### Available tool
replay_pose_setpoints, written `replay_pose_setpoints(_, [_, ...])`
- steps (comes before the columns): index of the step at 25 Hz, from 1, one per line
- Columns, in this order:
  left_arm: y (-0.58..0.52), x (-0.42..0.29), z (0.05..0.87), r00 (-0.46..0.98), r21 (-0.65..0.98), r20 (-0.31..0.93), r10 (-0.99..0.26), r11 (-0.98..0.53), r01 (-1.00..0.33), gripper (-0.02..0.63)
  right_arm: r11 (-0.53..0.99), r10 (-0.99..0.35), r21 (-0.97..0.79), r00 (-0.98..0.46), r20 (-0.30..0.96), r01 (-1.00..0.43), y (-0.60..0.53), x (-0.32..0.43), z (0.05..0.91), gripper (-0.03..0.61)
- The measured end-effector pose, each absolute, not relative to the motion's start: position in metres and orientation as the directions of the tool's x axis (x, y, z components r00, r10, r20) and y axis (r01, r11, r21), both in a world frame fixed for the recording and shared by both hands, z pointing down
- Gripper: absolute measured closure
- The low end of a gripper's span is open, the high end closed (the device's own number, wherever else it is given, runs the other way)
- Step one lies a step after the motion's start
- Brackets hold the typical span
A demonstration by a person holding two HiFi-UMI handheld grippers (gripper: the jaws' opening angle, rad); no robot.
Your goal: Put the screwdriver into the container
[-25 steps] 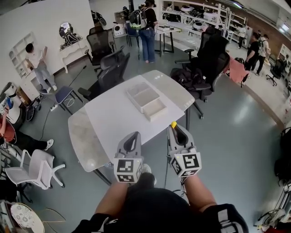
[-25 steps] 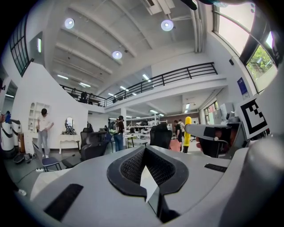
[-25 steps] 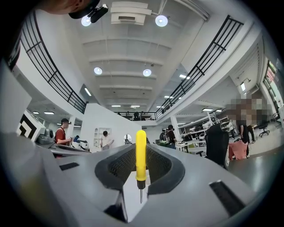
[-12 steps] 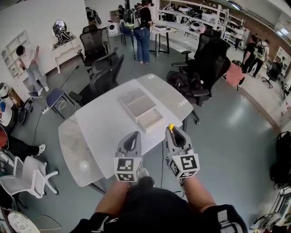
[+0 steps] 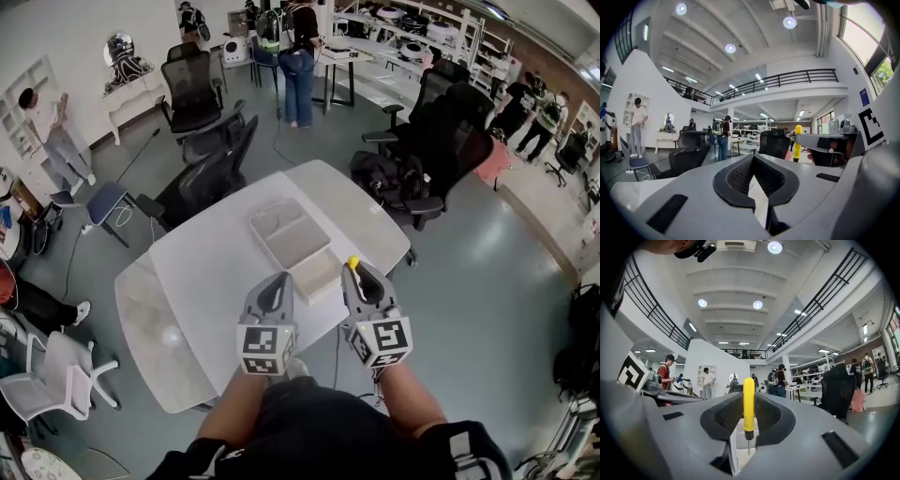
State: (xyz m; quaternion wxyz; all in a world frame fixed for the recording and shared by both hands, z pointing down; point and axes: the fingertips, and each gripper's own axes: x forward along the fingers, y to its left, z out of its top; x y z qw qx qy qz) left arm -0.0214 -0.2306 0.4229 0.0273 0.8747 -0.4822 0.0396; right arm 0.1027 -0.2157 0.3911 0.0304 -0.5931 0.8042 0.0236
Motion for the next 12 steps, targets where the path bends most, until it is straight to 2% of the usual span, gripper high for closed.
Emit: replay_pose_setpoints(12, [-0.349,-0.042,0.449,0.531,0.064,0.148,-0.834,-0.528,-0.847,0.607,0.315,-0.949,0.026,-0.314,0.024,-0.949,-0.343,0.086,0.414,0.514])
